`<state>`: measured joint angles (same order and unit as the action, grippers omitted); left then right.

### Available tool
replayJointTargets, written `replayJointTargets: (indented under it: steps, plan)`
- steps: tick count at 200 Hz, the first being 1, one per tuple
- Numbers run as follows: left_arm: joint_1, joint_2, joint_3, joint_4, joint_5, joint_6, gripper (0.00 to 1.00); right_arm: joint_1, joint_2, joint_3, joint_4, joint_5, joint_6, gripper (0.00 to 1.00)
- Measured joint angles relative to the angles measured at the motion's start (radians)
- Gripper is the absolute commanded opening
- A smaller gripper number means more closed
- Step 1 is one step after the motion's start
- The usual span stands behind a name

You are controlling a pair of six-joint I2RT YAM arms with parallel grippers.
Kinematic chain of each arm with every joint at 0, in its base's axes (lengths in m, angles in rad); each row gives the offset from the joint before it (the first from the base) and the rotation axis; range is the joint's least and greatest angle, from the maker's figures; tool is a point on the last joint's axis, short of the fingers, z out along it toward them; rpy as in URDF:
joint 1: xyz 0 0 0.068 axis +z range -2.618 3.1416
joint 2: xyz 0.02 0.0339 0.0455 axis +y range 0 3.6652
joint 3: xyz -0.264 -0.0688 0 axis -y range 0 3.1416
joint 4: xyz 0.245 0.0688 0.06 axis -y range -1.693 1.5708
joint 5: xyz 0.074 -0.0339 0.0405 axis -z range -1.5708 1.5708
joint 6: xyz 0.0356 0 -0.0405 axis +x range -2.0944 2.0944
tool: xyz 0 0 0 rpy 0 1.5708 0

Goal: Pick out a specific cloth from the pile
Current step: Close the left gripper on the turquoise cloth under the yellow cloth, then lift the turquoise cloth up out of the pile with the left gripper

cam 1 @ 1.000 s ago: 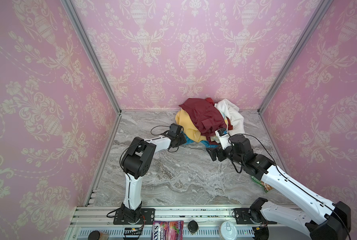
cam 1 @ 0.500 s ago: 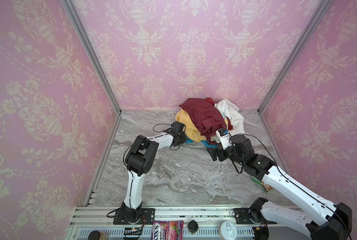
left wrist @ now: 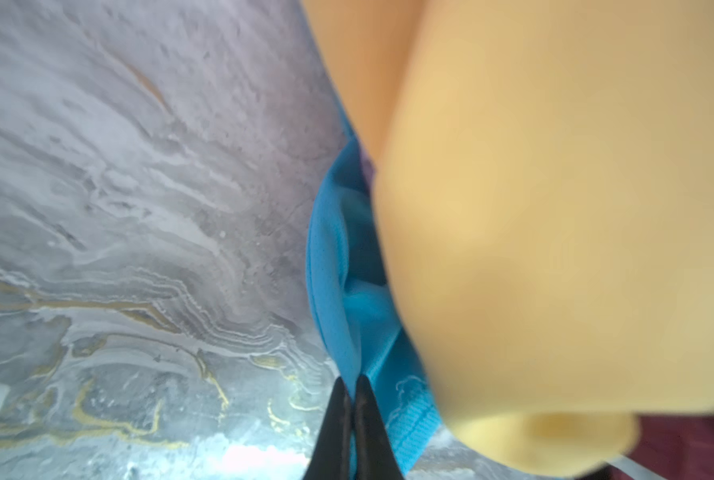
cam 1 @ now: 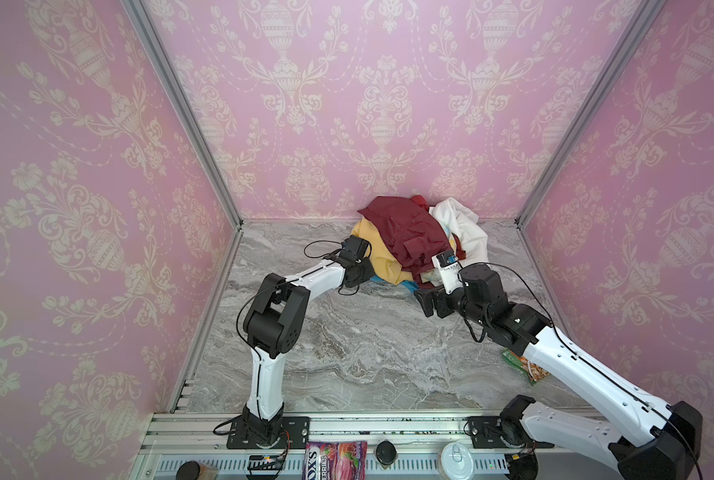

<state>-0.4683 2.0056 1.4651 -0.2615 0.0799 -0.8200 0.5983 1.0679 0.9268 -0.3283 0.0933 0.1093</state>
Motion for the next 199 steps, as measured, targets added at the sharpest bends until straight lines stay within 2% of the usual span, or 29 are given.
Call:
replayJointTargets:
  steps: [36, 124, 199]
  plan:
    - [0.000, -0.060, 0.087, 0.001, 0.012, 0.000, 0.00, 0.000, 0.033, 0.017, -0.001, 0.012, 0.012, 0.99]
    - [-0.002, -0.061, 0.318, -0.034, 0.054, 0.000, 0.00, 0.000, 0.103, 0.050, -0.003, 0.036, 0.059, 0.99]
    - [-0.040, -0.061, 0.452, -0.062, 0.072, 0.001, 0.00, 0.000, 0.142, 0.075, 0.008, 0.032, 0.071, 1.00]
